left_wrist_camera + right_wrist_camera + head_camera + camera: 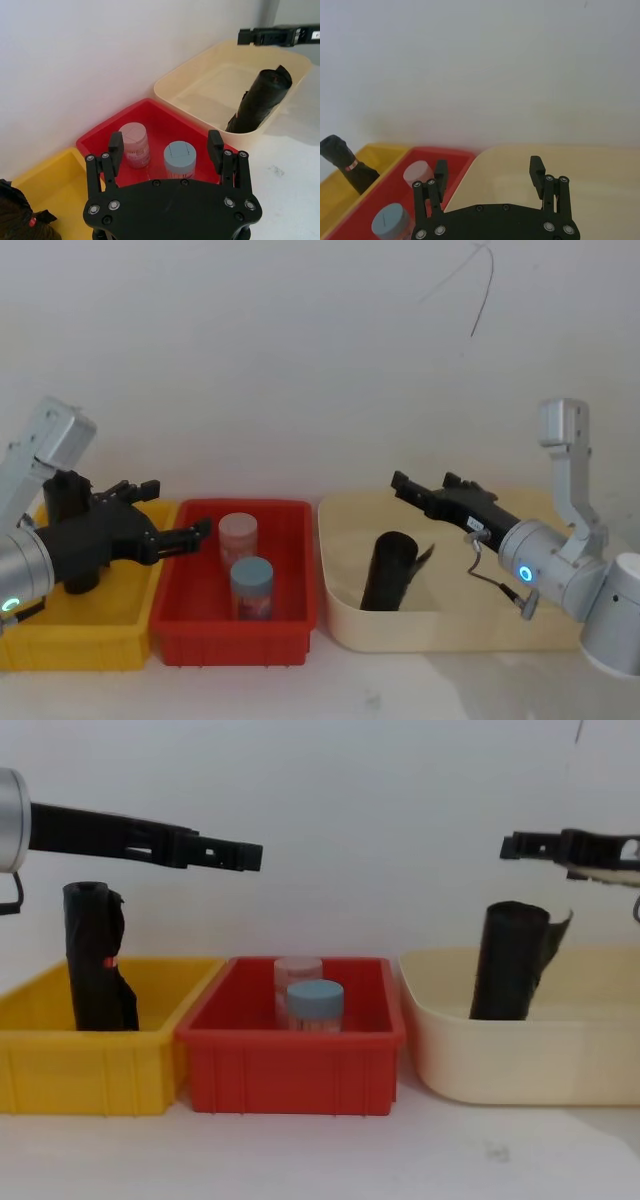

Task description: Pick up the garbage bag with the one hand and transfer it to the other hand.

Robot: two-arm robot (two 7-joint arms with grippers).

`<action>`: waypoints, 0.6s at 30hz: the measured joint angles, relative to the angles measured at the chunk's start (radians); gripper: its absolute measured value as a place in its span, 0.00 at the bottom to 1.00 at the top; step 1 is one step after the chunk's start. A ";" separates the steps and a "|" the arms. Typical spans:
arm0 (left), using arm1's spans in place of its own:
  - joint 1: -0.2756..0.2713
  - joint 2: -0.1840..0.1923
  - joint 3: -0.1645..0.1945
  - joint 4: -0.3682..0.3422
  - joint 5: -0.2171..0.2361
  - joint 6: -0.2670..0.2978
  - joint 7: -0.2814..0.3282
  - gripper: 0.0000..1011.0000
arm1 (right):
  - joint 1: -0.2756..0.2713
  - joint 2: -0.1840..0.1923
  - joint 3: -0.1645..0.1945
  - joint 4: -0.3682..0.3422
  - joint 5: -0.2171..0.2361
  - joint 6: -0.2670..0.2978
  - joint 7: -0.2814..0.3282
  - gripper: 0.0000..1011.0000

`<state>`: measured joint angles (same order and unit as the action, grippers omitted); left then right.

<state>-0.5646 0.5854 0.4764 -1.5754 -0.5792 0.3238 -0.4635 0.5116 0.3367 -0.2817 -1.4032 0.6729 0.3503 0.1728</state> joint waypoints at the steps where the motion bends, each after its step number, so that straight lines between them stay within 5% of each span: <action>1: 0.000 0.000 0.000 0.000 0.000 0.001 0.001 0.99 | 0.000 0.003 0.000 -0.008 -0.006 -0.007 0.000 0.99; 18: 0.002 0.001 -0.001 0.000 0.002 0.004 0.010 0.99 | -0.028 0.057 -0.061 -0.173 -0.073 -0.031 0.055 0.99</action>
<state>-0.5627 0.5868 0.4753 -1.5759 -0.5769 0.3280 -0.4540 0.4833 0.3932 -0.3429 -1.5765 0.6004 0.3193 0.2280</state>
